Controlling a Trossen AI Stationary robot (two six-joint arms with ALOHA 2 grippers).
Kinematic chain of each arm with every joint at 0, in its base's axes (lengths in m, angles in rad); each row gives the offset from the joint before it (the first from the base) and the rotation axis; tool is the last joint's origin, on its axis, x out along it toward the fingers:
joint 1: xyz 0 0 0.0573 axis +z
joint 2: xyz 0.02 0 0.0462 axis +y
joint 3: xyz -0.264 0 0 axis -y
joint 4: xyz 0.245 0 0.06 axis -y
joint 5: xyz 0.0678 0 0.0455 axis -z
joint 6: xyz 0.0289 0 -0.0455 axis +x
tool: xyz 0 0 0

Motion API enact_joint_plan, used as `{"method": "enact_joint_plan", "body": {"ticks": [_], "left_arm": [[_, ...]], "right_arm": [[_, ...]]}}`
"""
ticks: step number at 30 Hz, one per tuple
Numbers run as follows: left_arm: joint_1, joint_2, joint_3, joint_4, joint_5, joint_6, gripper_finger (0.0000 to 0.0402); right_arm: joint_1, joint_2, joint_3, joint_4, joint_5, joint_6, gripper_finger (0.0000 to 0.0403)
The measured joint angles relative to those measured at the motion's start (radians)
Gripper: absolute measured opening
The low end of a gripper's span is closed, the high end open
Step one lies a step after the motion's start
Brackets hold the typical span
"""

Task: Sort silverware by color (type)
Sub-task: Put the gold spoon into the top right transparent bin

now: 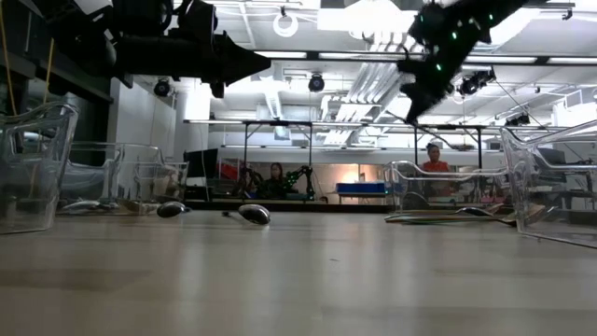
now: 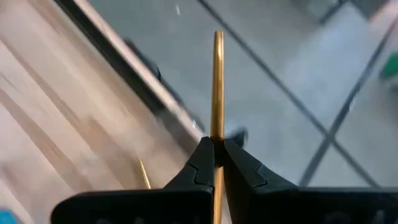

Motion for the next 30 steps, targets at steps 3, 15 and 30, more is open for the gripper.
{"method": "enact_joint_plan", "body": {"ticks": [3, 15, 30], "left_arm": [[0.000, 0.000, 0.000, 0.000, 0.000, 0.000, 0.0003], [0.000, 0.000, 0.000, -0.001, -0.005, 0.001, 0.0003], [0.001, 0.000, 0.000, 0.002, -0.011, 0.028, 0.0003]], "right_arm": [[-0.048, 0.000, -0.070, -0.001, -0.001, 0.000, 0.0000], [-0.109, 0.008, -0.217, 0.007, -0.040, 0.004, 0.0000], [-0.122, 0.299, 0.025, -0.249, -0.056, -0.001, 0.0000]]}}
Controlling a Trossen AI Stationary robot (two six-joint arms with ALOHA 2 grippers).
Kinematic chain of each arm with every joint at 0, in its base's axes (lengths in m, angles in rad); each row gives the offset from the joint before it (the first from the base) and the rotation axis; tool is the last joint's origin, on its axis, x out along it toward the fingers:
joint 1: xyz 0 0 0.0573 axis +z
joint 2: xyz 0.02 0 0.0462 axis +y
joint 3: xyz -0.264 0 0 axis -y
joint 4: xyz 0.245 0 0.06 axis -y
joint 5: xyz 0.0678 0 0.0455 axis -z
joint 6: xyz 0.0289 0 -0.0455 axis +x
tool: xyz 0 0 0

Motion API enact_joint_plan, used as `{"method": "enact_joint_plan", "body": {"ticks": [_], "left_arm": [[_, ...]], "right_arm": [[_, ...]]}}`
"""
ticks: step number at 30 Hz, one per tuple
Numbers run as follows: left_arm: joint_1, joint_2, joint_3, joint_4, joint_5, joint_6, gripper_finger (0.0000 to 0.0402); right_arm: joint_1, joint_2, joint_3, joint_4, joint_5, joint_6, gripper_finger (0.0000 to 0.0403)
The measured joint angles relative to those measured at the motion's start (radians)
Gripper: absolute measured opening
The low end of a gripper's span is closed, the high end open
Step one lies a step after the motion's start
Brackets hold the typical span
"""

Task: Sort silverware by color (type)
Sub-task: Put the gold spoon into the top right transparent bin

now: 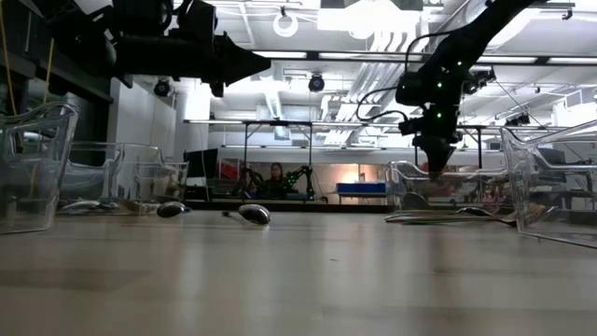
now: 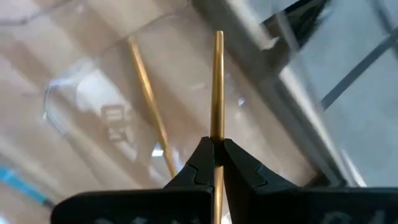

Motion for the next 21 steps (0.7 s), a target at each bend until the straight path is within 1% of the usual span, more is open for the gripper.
{"method": "enact_joint_plan", "body": {"ticks": [3, 5, 8, 10, 12, 18, 21], "left_arm": [[0.000, 0.000, 0.000, -0.009, 0.000, 0.000, 0.0003], [0.000, 0.000, 0.000, -0.016, 0.000, 0.000, 0.0003], [0.000, 0.000, 0.000, -0.019, 0.000, 0.000, 0.0003], [0.000, 0.000, 0.000, -0.019, 0.000, 0.000, 0.0003], [0.000, 0.000, 0.000, -0.019, 0.000, -0.001, 0.0003], [0.000, 0.000, 0.000, -0.019, 0.000, -0.018, 0.0003], [0.000, 0.000, 0.000, -0.019, 0.000, -0.018, 0.0003]], "right_arm": [[-0.003, 0.053, 0.039, -0.070, -0.027, -0.028, 0.0000], [-0.005, 0.081, 0.050, -0.097, -0.034, -0.015, 0.0000], [-0.021, 0.109, 0.051, -0.106, -0.057, 0.098, 0.0002], [-0.036, 0.126, 0.050, -0.112, -0.101, 0.174, 0.0005], [-0.052, 0.134, 0.050, -0.112, -0.142, 0.211, 0.0006], [-0.059, 0.137, 0.050, -0.111, -0.158, 0.174, 0.0004], [-0.049, 0.137, 0.050, -0.105, -0.158, 0.096, 0.0004]]}}
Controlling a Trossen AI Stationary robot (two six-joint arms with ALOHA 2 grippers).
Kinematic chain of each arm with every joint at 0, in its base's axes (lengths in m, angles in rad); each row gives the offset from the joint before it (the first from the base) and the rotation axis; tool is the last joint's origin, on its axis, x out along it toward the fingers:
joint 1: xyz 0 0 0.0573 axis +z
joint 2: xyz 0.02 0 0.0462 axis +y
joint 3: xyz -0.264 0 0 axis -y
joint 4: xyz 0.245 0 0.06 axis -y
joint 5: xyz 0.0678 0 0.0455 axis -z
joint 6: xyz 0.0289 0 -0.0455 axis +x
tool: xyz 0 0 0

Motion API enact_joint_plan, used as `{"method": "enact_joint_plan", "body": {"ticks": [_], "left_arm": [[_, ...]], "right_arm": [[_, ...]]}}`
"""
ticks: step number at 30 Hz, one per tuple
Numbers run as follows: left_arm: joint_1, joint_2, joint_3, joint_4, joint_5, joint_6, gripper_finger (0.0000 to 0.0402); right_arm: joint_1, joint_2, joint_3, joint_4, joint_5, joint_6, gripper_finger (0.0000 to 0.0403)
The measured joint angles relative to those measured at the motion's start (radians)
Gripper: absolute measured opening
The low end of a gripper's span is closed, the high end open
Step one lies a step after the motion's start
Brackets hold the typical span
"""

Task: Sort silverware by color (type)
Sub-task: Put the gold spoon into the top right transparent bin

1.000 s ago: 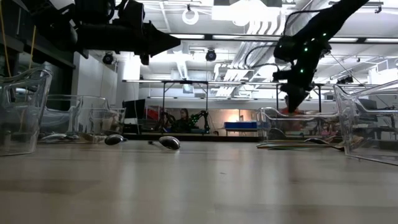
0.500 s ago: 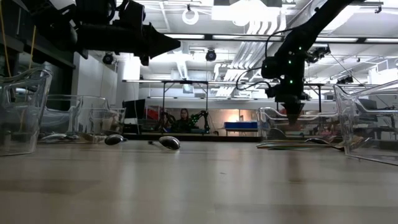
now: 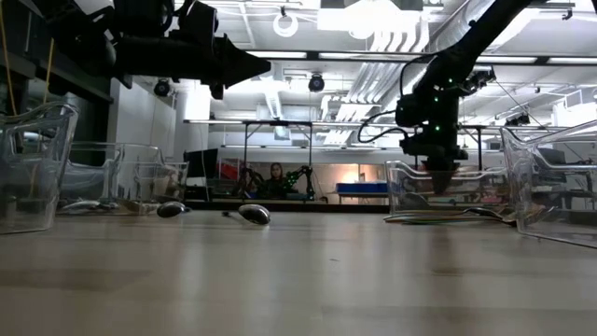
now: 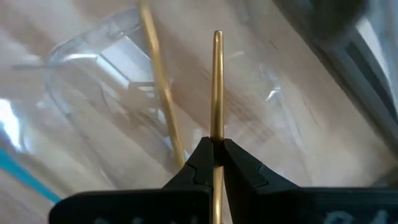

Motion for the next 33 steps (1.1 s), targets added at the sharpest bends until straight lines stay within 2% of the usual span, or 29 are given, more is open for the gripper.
{"method": "enact_joint_plan", "body": {"ticks": [4, 10, 23, 29, 33], "left_arm": [[0.000, 0.000, 0.000, 0.000, 0.000, 0.000, 0.0003], [0.000, 0.000, 0.000, -0.001, 0.000, 0.000, 0.0003], [-0.001, 0.000, 0.000, -0.014, 0.000, -0.010, 0.0003], [-0.001, 0.000, 0.000, -0.019, 0.000, -0.011, 0.0003], [-0.001, 0.000, 0.000, -0.021, 0.000, -0.011, 0.0003]], "right_arm": [[0.026, 0.000, -0.001, 0.020, -0.001, -0.096, 0.0004], [0.053, 0.001, -0.001, 0.068, -0.001, -0.157, 0.0003], [0.050, 0.029, -0.001, 0.092, 0.003, -0.144, 0.0008], [0.049, 0.072, -0.002, 0.095, 0.117, -0.162, 0.0019], [0.050, 0.072, -0.002, 0.111, 0.123, -0.166, 0.0021]]}}
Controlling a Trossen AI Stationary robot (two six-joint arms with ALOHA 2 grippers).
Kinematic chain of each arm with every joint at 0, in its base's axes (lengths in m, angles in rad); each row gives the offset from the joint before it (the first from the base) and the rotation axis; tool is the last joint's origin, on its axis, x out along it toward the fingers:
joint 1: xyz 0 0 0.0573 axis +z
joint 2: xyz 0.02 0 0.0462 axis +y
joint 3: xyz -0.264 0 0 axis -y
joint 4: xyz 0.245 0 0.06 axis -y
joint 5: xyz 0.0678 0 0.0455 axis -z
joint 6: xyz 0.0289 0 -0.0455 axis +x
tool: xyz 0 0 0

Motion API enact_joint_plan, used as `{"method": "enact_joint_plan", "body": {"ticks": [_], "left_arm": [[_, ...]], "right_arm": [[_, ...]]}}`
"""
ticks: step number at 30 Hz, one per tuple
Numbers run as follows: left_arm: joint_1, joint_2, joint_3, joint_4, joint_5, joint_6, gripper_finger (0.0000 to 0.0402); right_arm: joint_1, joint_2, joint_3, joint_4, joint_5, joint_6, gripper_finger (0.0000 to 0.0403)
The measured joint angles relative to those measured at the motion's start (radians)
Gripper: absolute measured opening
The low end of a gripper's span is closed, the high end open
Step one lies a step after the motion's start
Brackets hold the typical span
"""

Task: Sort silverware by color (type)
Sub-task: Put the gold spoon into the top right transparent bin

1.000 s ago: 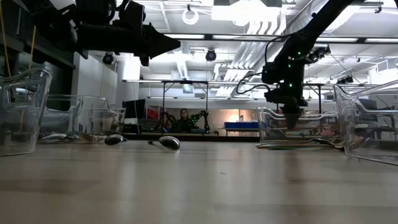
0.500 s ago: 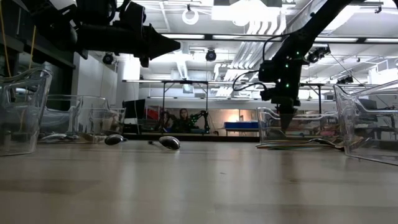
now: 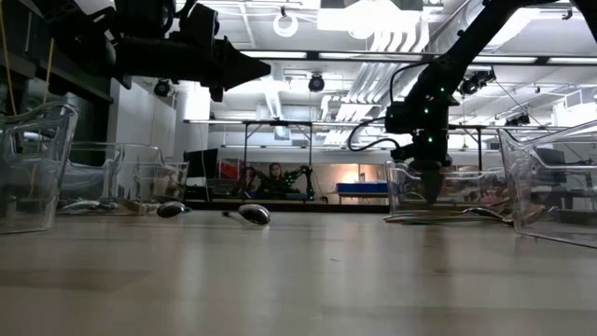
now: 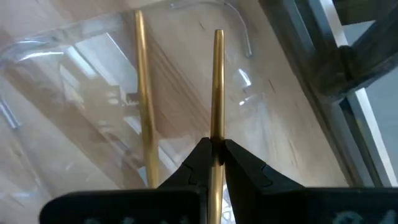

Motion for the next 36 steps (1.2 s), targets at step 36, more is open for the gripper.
{"method": "enact_joint_plan", "body": {"ticks": [36], "left_arm": [[0.000, 0.000, 0.000, 0.000, 0.000, 0.000, 0.0003]], "right_arm": [[0.000, -0.001, 0.000, -0.004, -0.017, -0.063, 0.0139]]}}
